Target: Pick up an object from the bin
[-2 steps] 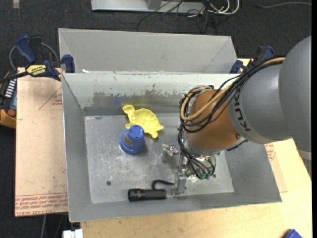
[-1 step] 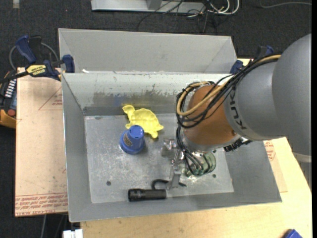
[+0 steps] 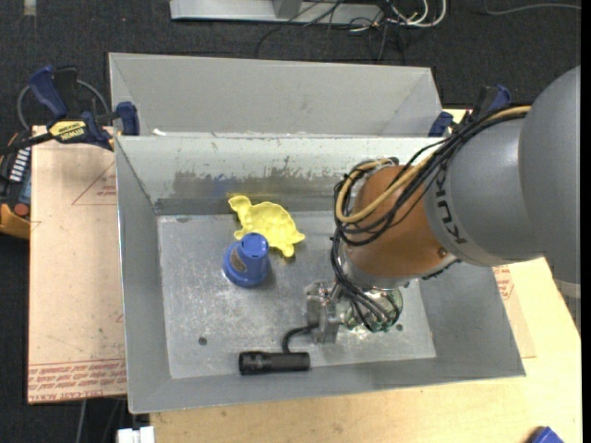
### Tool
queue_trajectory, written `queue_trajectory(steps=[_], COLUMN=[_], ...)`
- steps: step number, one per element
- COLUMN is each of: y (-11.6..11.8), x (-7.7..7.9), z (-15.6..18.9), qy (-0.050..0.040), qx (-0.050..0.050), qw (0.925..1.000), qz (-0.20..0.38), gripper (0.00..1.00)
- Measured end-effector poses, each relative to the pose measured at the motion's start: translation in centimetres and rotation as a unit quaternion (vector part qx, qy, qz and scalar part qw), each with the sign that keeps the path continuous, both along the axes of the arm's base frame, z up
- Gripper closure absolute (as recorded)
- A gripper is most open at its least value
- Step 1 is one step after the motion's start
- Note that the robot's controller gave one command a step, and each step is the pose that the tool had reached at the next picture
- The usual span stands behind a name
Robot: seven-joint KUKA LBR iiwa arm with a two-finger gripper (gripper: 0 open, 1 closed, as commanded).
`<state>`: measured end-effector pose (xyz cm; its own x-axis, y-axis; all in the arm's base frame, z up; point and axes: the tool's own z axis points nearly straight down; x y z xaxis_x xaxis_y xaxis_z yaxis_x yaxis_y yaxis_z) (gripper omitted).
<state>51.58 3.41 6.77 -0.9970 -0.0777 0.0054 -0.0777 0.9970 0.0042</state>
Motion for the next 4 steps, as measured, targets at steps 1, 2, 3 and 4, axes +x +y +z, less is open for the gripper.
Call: queue_trajectory(steps=[1,2,3,4], y=[0.0,0.0,0.0,0.0], x=[0.0,-0.2,-0.2,-0.1], z=[0.0,0.7,2.3,3.5], qy=[0.0000,0.0035,0.0028,0.0020], qx=[0.000,0.000,0.000,0.000], qw=[1.0000,1.0000,1.0000,1.0000], qz=[0.000,0.000,0.000,0.000], gripper=[1.00,1.00,1.00,1.00])
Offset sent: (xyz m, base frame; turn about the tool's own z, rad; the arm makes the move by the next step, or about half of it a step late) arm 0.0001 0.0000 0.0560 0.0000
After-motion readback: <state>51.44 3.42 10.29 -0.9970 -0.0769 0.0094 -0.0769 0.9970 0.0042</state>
